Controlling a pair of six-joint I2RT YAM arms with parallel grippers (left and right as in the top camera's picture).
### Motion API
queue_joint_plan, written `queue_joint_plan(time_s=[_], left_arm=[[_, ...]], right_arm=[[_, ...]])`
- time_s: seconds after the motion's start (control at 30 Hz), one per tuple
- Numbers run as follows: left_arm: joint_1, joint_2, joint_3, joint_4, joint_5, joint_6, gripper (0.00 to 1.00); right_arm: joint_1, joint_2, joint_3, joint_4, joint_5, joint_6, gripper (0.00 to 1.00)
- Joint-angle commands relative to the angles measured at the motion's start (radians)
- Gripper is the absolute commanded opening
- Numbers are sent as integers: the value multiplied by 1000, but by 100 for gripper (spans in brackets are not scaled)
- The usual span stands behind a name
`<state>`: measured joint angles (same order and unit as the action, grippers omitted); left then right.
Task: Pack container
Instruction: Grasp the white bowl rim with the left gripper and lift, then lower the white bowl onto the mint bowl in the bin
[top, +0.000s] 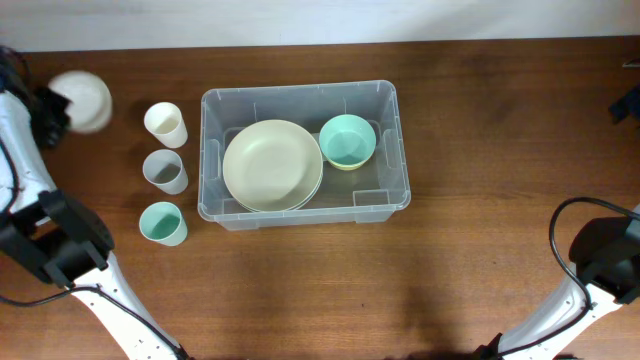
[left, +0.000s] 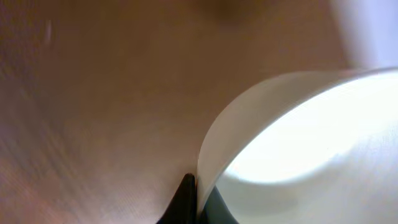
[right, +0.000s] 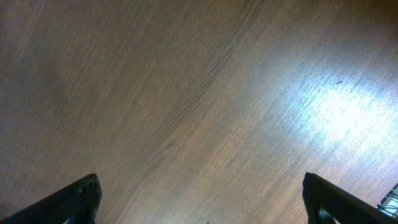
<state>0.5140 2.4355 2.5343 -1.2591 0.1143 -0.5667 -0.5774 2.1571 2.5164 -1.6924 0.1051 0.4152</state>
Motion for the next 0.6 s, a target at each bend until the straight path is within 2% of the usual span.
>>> queue_joint_plan(time_s=[0.0,0.1,0.17,0.33,0.43,0.57], left_arm=[[-2,-11,239,-34,167,72,1],[-46,-11,410,-96,322,160,1],[-106,-11,494,-168,358,222,1],[-340,-8,531,-333,356,386,1],[-490,2,498,-366,323,402,1],[-689,32,456,-347,199,403,1]], right_arm=[[1,-4,-5,-2,12,4,99],[1,-4,-5,-2,12,4,99],[1,-4,-5,-2,12,4,99],[1,-4,-5,-2,12,4,99],[1,-4,-5,-2,12,4,99],[1,-4,-5,-2,12,4,99]])
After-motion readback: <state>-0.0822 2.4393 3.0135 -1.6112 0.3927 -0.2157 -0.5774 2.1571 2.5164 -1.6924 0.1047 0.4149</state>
